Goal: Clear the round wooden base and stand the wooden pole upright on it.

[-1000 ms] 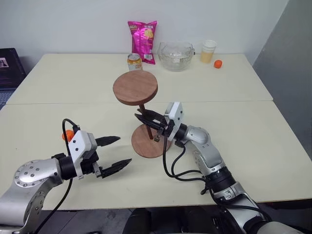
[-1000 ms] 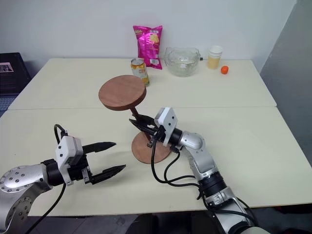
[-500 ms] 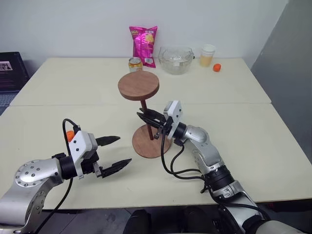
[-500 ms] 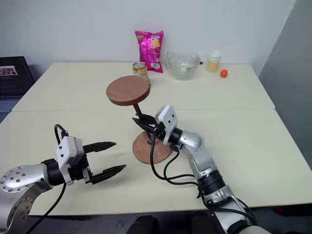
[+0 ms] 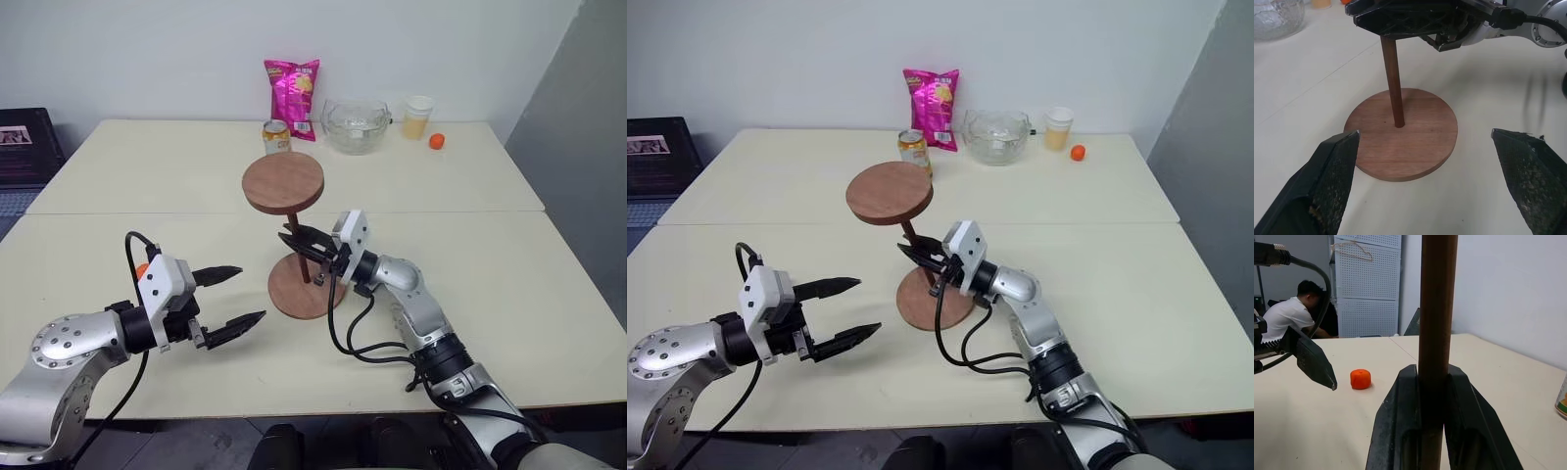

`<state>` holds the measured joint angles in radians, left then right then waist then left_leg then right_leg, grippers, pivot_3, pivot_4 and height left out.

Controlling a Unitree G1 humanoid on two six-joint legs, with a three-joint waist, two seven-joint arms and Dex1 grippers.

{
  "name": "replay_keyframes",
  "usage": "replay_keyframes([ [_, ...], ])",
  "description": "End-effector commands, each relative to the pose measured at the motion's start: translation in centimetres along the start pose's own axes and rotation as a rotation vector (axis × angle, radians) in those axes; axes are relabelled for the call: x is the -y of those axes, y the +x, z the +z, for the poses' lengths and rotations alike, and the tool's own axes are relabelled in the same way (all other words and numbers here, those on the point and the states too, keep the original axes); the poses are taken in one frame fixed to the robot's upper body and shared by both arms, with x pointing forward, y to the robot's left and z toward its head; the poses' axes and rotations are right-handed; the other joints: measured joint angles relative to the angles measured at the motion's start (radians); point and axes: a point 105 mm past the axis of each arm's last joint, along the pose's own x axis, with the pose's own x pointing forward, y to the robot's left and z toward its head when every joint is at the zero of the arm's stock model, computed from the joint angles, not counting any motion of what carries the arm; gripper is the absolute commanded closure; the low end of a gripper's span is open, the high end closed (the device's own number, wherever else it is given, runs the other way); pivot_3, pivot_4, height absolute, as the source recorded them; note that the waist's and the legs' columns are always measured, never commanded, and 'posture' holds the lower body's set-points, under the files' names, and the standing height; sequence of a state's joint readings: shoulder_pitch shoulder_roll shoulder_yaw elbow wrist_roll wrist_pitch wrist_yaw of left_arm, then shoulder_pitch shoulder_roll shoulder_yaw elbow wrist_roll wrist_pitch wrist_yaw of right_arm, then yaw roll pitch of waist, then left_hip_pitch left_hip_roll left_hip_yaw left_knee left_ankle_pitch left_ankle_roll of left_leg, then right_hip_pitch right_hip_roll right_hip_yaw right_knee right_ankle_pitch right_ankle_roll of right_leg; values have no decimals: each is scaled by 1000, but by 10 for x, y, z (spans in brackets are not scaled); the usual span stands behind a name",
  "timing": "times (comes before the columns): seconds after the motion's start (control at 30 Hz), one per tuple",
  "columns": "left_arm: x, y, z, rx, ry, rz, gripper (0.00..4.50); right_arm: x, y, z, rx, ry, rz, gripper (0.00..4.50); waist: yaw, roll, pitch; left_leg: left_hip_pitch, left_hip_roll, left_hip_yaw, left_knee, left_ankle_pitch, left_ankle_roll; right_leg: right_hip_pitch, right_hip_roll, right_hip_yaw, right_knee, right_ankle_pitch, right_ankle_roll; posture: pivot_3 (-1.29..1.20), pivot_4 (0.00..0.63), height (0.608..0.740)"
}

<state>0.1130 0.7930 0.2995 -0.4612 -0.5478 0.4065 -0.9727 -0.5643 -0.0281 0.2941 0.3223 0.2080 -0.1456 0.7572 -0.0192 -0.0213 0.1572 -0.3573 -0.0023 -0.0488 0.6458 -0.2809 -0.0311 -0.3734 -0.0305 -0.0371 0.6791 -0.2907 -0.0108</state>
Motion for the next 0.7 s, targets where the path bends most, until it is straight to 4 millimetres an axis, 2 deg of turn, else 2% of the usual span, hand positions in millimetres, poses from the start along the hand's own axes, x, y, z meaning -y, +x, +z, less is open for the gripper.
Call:
replay_keyframes([
  [0.03, 2, 0, 7, 18, 18, -9, 0, -2, -35, -62, -235, 80, -28, 4255, 3, 0, -1, 0, 0, 0, 0, 0, 0, 0, 0, 0, 0, 0, 0, 0, 150, 740],
  [0.4, 3, 2, 6, 13, 14, -9, 0, 0, -41, -70, -269, 115, -56, 4255, 17, 1, -4, 1, 0, 0, 0, 0, 0, 1, 0, 0, -1, 0, 0, 0, 150, 740],
  [0.7, 0, 1, 4, 6, 19, -13, 0, -5, -31, -45, -162, 99, -7, 4255, 19, 1, -4, 2, 0, 0, -1, 0, 0, 1, -1, 0, -2, -1, 0, 0, 150, 740],
])
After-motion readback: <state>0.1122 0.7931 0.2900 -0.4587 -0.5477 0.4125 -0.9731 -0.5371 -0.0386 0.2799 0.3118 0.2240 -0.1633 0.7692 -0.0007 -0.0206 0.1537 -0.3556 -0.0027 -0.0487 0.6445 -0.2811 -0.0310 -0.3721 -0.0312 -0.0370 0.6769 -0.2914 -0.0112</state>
